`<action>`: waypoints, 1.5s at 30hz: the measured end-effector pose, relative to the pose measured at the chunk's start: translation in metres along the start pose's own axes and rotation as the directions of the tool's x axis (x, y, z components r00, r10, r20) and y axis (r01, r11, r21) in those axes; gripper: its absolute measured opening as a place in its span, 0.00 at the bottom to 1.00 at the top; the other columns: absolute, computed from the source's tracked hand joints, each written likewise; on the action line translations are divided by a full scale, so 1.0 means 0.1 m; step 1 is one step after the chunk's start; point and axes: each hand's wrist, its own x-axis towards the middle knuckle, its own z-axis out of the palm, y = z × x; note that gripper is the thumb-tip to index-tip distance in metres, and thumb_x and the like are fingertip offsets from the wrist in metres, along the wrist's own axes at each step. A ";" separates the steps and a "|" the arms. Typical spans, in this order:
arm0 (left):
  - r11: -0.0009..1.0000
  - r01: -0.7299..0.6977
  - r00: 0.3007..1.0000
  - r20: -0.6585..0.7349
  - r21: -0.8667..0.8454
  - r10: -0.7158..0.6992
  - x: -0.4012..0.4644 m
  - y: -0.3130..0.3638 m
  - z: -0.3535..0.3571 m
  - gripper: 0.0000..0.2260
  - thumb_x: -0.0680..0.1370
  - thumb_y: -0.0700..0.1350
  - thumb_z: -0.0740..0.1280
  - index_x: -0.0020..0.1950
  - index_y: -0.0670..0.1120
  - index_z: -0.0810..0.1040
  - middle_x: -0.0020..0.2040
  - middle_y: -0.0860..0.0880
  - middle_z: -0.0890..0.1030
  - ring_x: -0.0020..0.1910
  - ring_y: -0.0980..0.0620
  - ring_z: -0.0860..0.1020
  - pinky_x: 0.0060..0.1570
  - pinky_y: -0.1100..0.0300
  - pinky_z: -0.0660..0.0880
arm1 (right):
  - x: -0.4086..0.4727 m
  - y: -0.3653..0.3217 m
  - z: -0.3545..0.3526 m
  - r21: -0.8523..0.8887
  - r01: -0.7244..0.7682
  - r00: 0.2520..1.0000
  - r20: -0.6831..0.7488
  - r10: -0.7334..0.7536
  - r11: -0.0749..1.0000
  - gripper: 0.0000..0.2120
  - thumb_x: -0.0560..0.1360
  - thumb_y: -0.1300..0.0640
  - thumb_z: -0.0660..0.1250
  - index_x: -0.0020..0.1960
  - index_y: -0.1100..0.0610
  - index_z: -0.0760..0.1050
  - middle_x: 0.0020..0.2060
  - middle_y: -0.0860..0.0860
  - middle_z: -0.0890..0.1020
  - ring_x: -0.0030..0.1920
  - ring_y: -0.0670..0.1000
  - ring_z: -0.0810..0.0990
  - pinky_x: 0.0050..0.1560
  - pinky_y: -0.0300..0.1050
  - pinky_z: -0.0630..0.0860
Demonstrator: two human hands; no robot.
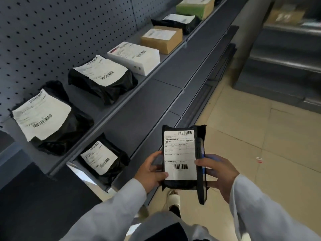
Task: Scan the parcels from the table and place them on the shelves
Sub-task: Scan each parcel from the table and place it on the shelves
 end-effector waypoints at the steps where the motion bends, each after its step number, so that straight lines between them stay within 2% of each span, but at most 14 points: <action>1: 0.999 -0.003 1.000 -0.004 -0.037 0.002 0.12 0.08 0.00 0.29 0.74 0.27 0.68 0.65 0.56 0.71 0.51 0.49 0.81 0.47 0.54 0.80 0.32 0.66 0.78 | 0.10 -0.12 -0.01 -0.006 0.000 1.000 0.003 0.000 1.000 0.14 0.73 0.62 0.72 0.58 0.61 0.79 0.49 0.58 0.86 0.55 0.60 0.82 0.47 0.55 0.80; 5: 0.986 -0.002 1.000 -0.029 -0.166 -0.003 0.57 0.31 -0.01 0.30 0.73 0.24 0.67 0.66 0.54 0.72 0.50 0.45 0.82 0.48 0.48 0.82 0.36 0.56 0.81 | 0.48 -0.51 -0.02 -0.026 -0.007 1.000 0.029 0.008 1.000 0.12 0.74 0.62 0.71 0.56 0.61 0.80 0.42 0.55 0.87 0.50 0.58 0.83 0.46 0.54 0.81; 7: 0.981 -0.016 0.999 -0.045 -0.194 0.007 0.76 0.39 -0.01 0.31 0.73 0.24 0.67 0.67 0.54 0.71 0.51 0.44 0.81 0.48 0.45 0.82 0.38 0.53 0.81 | 0.67 -0.64 -0.01 -0.056 -0.014 0.999 0.043 0.017 0.998 0.13 0.73 0.62 0.71 0.57 0.62 0.80 0.45 0.56 0.87 0.51 0.57 0.84 0.46 0.55 0.81; 11: 0.973 -0.024 0.993 -0.120 -0.229 -0.004 0.97 0.52 0.02 0.30 0.74 0.25 0.66 0.65 0.55 0.71 0.49 0.44 0.81 0.42 0.48 0.81 0.29 0.60 0.77 | 1.01 -0.87 -0.03 -0.120 -0.038 0.993 0.105 0.051 0.992 0.14 0.73 0.61 0.71 0.58 0.62 0.80 0.49 0.58 0.87 0.54 0.58 0.83 0.44 0.53 0.80; 15: 0.961 -0.045 0.968 -0.250 -0.272 -0.025 1.07 0.59 0.12 0.29 0.74 0.26 0.67 0.60 0.59 0.72 0.45 0.46 0.80 0.36 0.53 0.80 0.28 0.62 0.73 | 1.33 -1.15 -0.06 -0.194 -0.027 0.973 0.221 0.071 0.981 0.11 0.74 0.62 0.70 0.56 0.61 0.81 0.45 0.56 0.87 0.51 0.56 0.83 0.42 0.51 0.79; 18: 0.917 -0.081 0.929 -0.363 -0.391 -0.073 1.16 0.61 0.26 0.29 0.73 0.24 0.67 0.61 0.56 0.73 0.43 0.44 0.81 0.36 0.50 0.80 0.33 0.59 0.76 | 1.62 -1.34 -0.08 -0.279 -0.005 0.949 0.302 0.093 0.960 0.11 0.74 0.60 0.71 0.56 0.59 0.80 0.45 0.55 0.86 0.52 0.55 0.82 0.48 0.55 0.80; 20: 0.890 -0.090 0.901 -0.417 -0.448 -0.119 1.17 0.64 0.41 0.29 0.73 0.25 0.68 0.61 0.56 0.73 0.47 0.42 0.82 0.41 0.46 0.81 0.40 0.55 0.77 | 1.79 -1.45 -0.14 -0.347 0.011 0.927 0.355 0.120 0.938 0.13 0.73 0.59 0.72 0.57 0.59 0.80 0.48 0.55 0.86 0.53 0.55 0.82 0.49 0.55 0.79; 23: 0.830 -0.120 0.849 -0.490 -0.545 -0.198 1.19 0.66 0.75 0.28 0.73 0.25 0.68 0.63 0.52 0.75 0.54 0.39 0.82 0.48 0.42 0.83 0.39 0.52 0.82 | 2.01 -1.57 -0.28 -0.456 0.028 0.885 0.425 0.191 0.889 0.15 0.72 0.57 0.74 0.58 0.58 0.80 0.52 0.56 0.85 0.55 0.57 0.81 0.51 0.57 0.80; 26: 0.798 -0.178 0.777 -0.579 -0.576 -0.245 1.20 0.64 1.11 0.25 0.73 0.25 0.68 0.63 0.49 0.75 0.53 0.39 0.83 0.50 0.41 0.83 0.42 0.49 0.83 | 2.20 -1.65 -0.43 -0.570 0.058 0.828 0.486 0.280 0.820 0.15 0.72 0.56 0.74 0.59 0.57 0.80 0.53 0.55 0.85 0.56 0.58 0.80 0.57 0.60 0.79; 31: 0.745 -0.208 0.647 -0.661 -0.634 -0.381 1.20 0.53 1.56 0.23 0.73 0.24 0.67 0.56 0.51 0.76 0.46 0.44 0.84 0.44 0.48 0.83 0.40 0.53 0.82 | 2.38 -1.63 -0.59 -0.654 0.057 0.729 0.543 0.416 0.754 0.13 0.74 0.57 0.72 0.58 0.58 0.80 0.53 0.55 0.84 0.55 0.58 0.80 0.51 0.57 0.79; 35: 0.728 -0.228 0.554 -0.701 -0.647 -0.449 1.21 0.39 1.72 0.23 0.73 0.27 0.69 0.59 0.51 0.77 0.50 0.44 0.84 0.47 0.49 0.83 0.41 0.52 0.82 | 2.50 -1.57 -0.59 -0.685 0.079 0.676 0.571 0.466 0.724 0.17 0.71 0.52 0.74 0.57 0.56 0.81 0.52 0.54 0.84 0.54 0.57 0.80 0.49 0.56 0.78; 38: 0.713 -0.259 0.528 -0.714 -0.652 -0.461 1.26 0.30 1.64 0.22 0.74 0.26 0.68 0.61 0.48 0.77 0.49 0.45 0.84 0.45 0.49 0.83 0.43 0.51 0.83 | 2.58 -1.53 -0.45 -0.676 0.074 0.640 0.596 0.484 0.733 0.08 0.75 0.55 0.70 0.52 0.55 0.82 0.46 0.52 0.85 0.49 0.55 0.80 0.45 0.53 0.78; 41: 0.714 -0.268 0.516 -0.723 -0.646 -0.460 1.35 0.25 1.38 0.21 0.75 0.26 0.66 0.61 0.47 0.76 0.46 0.47 0.83 0.43 0.50 0.82 0.43 0.52 0.82 | 2.65 -1.46 -0.18 -0.684 0.060 0.643 0.584 0.496 0.727 0.10 0.74 0.55 0.70 0.54 0.57 0.82 0.44 0.53 0.85 0.47 0.57 0.80 0.46 0.54 0.78; 45: 0.764 -0.232 0.516 -0.742 -0.603 -0.428 1.56 0.09 0.88 0.19 0.76 0.30 0.67 0.60 0.50 0.77 0.49 0.46 0.83 0.44 0.47 0.83 0.48 0.50 0.82 | 2.82 -1.28 0.33 -0.686 0.079 0.694 0.559 0.454 0.723 0.16 0.72 0.56 0.73 0.58 0.60 0.81 0.47 0.56 0.86 0.46 0.59 0.83 0.51 0.57 0.81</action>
